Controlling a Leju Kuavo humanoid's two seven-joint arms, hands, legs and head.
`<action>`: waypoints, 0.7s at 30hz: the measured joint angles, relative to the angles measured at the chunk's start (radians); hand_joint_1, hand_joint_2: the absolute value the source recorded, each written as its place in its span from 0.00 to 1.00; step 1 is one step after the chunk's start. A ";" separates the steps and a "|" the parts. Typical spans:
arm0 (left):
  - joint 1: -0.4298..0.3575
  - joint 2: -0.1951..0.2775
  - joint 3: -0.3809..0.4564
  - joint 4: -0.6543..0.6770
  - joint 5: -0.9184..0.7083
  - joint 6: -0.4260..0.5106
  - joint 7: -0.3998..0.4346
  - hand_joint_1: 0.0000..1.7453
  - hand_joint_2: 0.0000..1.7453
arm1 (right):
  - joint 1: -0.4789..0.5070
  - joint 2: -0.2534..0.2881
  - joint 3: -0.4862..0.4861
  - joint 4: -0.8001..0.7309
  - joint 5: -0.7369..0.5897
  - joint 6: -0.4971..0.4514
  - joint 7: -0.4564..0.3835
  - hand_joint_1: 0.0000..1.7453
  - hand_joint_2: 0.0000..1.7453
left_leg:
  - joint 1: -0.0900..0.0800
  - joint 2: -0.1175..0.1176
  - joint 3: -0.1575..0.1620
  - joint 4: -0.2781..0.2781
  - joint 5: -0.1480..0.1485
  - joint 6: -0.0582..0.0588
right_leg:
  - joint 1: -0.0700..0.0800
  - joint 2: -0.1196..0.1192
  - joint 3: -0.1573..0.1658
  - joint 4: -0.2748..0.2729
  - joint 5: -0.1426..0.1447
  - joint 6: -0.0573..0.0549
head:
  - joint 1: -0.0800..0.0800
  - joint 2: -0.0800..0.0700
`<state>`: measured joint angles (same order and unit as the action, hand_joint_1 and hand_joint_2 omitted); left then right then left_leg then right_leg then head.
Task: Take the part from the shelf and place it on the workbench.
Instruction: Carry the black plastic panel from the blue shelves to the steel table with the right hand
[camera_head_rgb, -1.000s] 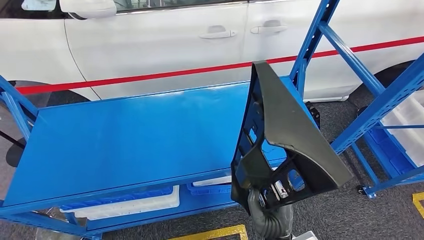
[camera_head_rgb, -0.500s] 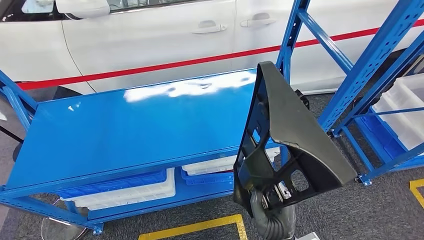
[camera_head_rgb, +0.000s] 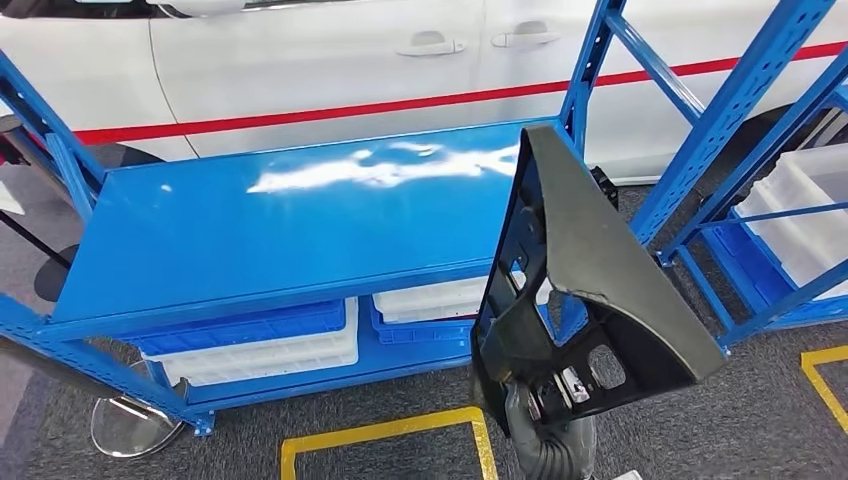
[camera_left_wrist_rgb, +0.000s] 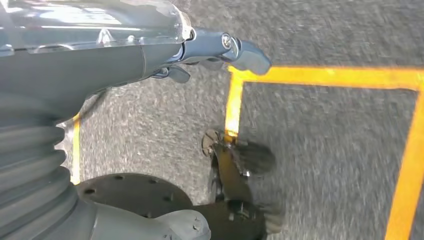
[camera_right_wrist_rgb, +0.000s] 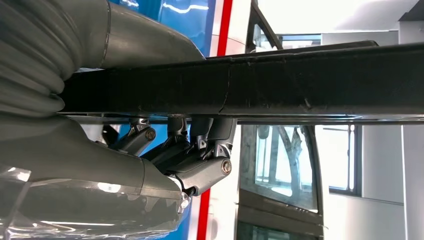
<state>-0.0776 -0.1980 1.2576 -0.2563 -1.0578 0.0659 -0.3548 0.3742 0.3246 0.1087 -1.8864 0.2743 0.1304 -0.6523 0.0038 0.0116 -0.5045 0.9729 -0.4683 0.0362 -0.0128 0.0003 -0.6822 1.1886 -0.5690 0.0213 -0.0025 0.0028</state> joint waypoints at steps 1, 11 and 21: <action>0.000 0.000 0.000 0.000 0.000 0.000 0.000 0.00 1.00 | 0.000 0.000 -0.001 0.000 0.000 0.000 0.000 1.00 1.00 | -0.001 0.001 -0.015 0.003 0.010 0.000 | -0.001 0.000 -0.010 0.056 -0.029 0.003 | 0.000 0.000; 0.002 0.001 0.000 0.000 -0.001 -0.006 0.000 0.00 1.00 | 0.003 0.004 -0.004 -0.008 0.002 0.000 0.000 1.00 1.00 | -0.002 -0.001 -0.128 0.056 0.080 -0.043 | 0.001 -0.001 0.203 -0.179 0.029 -0.031 | 0.002 0.000; 0.003 0.002 0.003 0.000 -0.002 -0.006 0.000 0.00 1.00 | 0.007 0.007 -0.005 -0.012 0.001 0.000 0.000 1.00 1.00 | 0.007 -0.004 -0.060 0.219 -0.053 -0.057 | 0.005 -0.010 0.059 -0.162 0.138 -0.052 | -0.005 0.000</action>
<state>-0.0744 -0.1961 1.2603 -0.2562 -1.0595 0.0594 -0.3550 0.3816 0.3315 0.1041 -1.8982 0.2754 0.1305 -0.6523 0.0105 0.0076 -0.5646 1.1919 -0.5215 -0.0207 -0.0078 -0.0096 -0.6236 1.0268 -0.4312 -0.0303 -0.0078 0.0028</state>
